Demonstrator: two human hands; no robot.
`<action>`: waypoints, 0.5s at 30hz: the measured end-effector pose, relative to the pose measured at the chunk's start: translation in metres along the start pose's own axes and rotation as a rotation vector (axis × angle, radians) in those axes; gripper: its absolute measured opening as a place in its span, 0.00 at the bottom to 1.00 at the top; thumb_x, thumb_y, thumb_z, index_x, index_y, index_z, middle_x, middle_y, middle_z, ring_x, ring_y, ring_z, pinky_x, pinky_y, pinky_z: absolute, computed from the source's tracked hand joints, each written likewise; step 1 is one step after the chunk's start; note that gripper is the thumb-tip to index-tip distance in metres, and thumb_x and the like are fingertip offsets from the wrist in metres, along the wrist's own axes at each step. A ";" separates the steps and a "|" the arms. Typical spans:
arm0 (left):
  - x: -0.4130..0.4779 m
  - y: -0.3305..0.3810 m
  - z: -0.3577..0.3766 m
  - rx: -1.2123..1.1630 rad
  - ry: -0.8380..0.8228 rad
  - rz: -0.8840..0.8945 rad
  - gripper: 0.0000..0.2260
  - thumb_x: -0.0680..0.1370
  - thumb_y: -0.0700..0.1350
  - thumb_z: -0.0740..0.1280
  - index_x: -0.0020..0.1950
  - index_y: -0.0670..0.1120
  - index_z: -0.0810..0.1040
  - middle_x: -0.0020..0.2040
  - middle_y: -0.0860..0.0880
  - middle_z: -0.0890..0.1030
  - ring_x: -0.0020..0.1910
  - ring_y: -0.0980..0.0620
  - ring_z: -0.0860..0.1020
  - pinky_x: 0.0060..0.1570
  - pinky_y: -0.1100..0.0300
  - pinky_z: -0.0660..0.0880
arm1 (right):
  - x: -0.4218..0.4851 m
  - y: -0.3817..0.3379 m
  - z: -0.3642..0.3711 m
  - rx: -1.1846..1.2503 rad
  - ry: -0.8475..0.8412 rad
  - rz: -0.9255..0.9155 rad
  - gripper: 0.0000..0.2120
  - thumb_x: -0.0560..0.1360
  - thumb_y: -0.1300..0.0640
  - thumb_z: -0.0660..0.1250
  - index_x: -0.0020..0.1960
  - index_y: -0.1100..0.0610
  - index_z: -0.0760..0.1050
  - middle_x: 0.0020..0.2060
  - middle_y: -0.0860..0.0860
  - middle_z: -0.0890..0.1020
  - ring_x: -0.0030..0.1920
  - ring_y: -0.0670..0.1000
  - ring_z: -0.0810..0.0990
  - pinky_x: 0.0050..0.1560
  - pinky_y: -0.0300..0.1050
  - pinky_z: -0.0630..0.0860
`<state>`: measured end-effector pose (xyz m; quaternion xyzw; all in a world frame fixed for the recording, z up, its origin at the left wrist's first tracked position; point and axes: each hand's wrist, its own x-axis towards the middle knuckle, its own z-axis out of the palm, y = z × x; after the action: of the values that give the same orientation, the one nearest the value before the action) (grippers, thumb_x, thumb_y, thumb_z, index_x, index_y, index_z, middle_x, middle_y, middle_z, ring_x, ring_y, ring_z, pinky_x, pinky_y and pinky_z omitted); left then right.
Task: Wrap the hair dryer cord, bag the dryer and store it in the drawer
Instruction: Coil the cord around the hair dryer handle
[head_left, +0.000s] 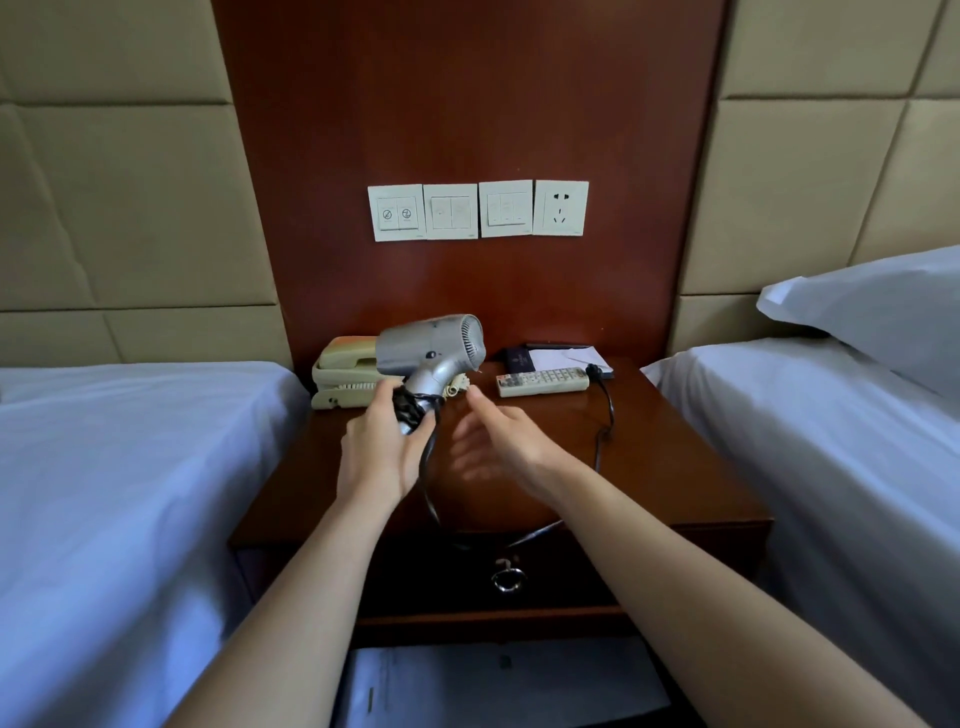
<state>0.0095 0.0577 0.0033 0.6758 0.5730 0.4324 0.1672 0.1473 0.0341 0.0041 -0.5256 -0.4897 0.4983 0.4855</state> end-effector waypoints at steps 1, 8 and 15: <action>-0.002 0.000 -0.001 0.040 -0.006 0.040 0.17 0.74 0.53 0.67 0.61 0.52 0.72 0.51 0.43 0.82 0.52 0.38 0.79 0.48 0.52 0.74 | -0.001 -0.001 0.003 0.027 -0.063 0.029 0.24 0.78 0.41 0.56 0.37 0.59 0.73 0.30 0.56 0.79 0.30 0.52 0.80 0.33 0.42 0.78; -0.005 -0.007 -0.008 0.158 -0.031 0.145 0.18 0.74 0.54 0.66 0.63 0.56 0.68 0.49 0.43 0.82 0.51 0.37 0.79 0.45 0.51 0.75 | -0.001 -0.011 0.003 0.041 -0.183 0.082 0.07 0.77 0.60 0.62 0.42 0.62 0.73 0.32 0.55 0.77 0.31 0.50 0.80 0.33 0.39 0.79; -0.006 -0.013 -0.017 0.077 -0.060 0.122 0.13 0.70 0.52 0.67 0.53 0.59 0.70 0.41 0.48 0.81 0.46 0.40 0.79 0.46 0.51 0.76 | -0.007 -0.005 0.005 0.188 -0.168 0.213 0.07 0.79 0.69 0.54 0.47 0.64 0.70 0.32 0.58 0.80 0.24 0.46 0.78 0.27 0.37 0.78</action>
<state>-0.0119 0.0512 0.0013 0.7281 0.5415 0.3992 0.1315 0.1417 0.0270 0.0098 -0.4835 -0.4211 0.6327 0.4343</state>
